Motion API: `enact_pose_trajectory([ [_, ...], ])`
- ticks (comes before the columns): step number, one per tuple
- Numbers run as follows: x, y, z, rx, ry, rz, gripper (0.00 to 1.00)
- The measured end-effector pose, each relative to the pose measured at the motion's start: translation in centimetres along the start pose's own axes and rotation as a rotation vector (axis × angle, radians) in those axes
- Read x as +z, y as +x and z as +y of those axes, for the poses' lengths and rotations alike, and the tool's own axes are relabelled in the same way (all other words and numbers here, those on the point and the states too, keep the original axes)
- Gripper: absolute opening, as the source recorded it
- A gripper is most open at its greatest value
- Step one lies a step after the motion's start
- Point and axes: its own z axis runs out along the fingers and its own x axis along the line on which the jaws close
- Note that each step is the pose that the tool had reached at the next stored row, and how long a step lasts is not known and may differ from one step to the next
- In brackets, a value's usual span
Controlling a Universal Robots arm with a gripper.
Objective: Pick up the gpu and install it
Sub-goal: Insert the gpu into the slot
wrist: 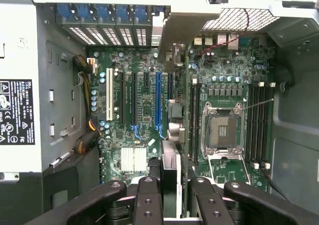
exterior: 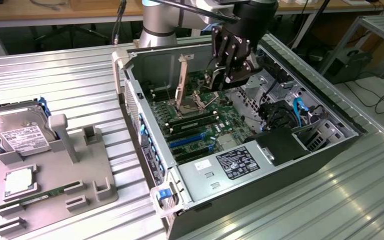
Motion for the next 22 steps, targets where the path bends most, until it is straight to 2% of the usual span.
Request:
enact_pose_trajectory([
  [22,0.79,0.03,-0.01,0.0,-0.0002,-0.0002,0.28],
])
